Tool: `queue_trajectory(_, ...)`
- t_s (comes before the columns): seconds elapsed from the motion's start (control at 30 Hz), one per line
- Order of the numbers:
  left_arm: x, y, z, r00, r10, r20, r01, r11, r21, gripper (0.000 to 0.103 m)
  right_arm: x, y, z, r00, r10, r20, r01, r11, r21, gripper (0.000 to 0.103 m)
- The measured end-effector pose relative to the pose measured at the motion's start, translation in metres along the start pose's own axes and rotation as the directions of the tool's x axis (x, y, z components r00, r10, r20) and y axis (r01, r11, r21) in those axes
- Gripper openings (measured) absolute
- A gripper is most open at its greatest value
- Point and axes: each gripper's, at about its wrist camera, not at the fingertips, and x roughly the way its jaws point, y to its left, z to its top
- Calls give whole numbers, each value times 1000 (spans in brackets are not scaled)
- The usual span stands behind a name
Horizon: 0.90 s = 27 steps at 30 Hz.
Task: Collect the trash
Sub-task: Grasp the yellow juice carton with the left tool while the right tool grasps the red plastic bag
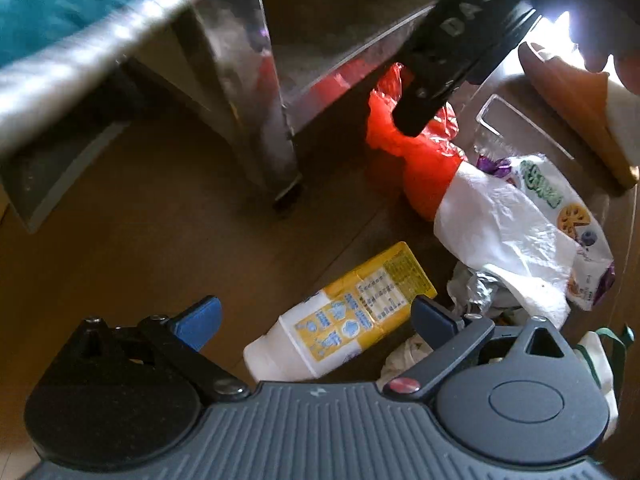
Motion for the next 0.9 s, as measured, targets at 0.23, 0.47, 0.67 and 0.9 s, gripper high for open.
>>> queue_trajectory(0.23, 25, -1, -1, 998, -65, -15, 65, 998, 23, 94, 31, 4, 1, 999, -23, -37, 25, 999, 48, 84)
queue_trajectory(0.47, 27, 1, -2, 992, -126, 5, 125, 992, 34, 87, 56, 6, 5, 995, -53, -90, 58, 997, 58, 45)
queue_trajectory(0.67, 27, -6, 0, 991, -137, -3, 136, 978, 156, 87, 66, 8, 6, 989, -78, -126, 82, 996, 23, 35)
queue_trajectory(0.9, 44, -8, 10, 991, -131, -25, 134, 979, 151, 71, 67, 17, 5, 987, -105, -122, 104, 994, -17, 19)
